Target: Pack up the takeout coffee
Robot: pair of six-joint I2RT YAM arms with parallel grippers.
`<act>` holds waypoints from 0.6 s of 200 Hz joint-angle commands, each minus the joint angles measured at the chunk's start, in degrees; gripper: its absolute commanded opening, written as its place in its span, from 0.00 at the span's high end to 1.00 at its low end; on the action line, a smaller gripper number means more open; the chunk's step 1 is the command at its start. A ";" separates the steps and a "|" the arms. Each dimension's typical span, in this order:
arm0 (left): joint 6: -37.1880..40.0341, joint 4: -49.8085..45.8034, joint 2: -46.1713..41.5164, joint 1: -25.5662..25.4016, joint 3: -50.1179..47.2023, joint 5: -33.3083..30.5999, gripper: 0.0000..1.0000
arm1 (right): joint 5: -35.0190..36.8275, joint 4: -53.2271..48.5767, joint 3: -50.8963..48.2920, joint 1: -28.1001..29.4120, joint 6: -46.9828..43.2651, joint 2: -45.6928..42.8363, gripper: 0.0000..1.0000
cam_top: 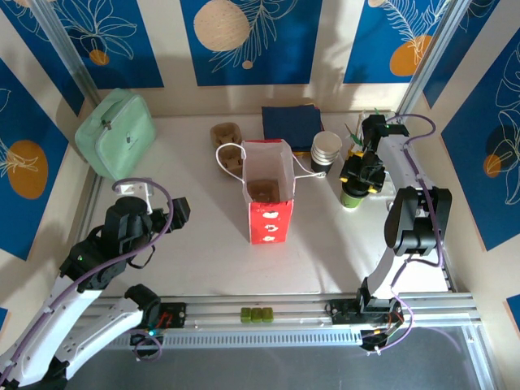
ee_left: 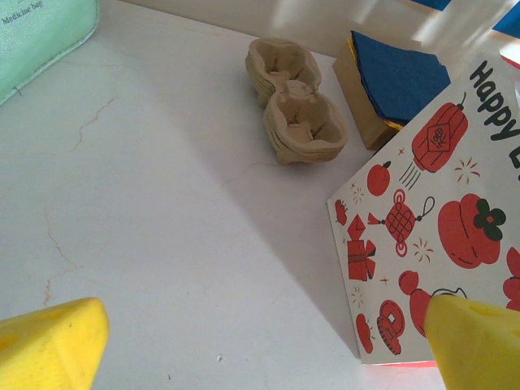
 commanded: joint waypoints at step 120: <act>-0.27 -0.60 0.33 0.03 0.64 1.23 0.01 | -1.60 -3.18 -0.20 1.23 -0.43 4.12 0.24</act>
